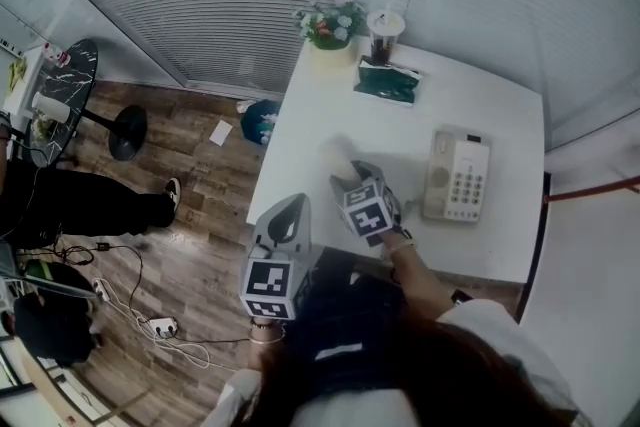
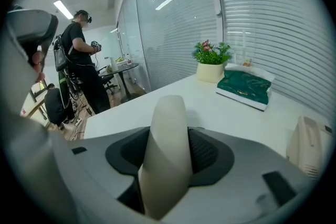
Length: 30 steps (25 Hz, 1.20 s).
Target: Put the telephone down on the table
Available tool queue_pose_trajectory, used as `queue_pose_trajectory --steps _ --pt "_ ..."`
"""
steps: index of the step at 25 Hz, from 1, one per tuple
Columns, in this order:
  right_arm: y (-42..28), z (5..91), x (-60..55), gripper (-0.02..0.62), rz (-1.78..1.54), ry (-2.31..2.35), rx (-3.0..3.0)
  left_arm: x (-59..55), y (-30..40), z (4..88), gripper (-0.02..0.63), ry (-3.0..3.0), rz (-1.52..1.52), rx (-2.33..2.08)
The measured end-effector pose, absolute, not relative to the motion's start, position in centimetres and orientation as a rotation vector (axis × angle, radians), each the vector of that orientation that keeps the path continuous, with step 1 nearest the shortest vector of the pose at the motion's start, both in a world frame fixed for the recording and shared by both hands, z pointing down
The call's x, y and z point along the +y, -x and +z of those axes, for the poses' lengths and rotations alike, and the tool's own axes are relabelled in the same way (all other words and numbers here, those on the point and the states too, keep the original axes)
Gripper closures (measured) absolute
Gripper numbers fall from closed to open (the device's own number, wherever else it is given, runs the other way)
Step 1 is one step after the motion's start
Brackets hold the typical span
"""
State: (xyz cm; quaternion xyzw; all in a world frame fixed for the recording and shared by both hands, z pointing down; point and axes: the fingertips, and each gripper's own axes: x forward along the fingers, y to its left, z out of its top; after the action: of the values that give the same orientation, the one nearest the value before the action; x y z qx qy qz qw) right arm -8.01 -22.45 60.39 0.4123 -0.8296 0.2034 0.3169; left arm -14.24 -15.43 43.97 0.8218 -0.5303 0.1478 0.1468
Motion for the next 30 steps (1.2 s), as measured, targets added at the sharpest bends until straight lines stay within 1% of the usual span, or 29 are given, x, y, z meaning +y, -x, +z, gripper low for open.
queue_pose_trajectory --steps 7,30 --pt "9.8 60.9 -21.9 0.374 0.533 -1.030 -2.203 -15.3 15.1 44.1 0.607 -2.345 0.429 -1.547" --pt "11.0 62.7 -21.7 0.373 0.523 -0.974 -2.179 -15.2 16.7 44.6 0.607 -2.314 0.429 -1.563"
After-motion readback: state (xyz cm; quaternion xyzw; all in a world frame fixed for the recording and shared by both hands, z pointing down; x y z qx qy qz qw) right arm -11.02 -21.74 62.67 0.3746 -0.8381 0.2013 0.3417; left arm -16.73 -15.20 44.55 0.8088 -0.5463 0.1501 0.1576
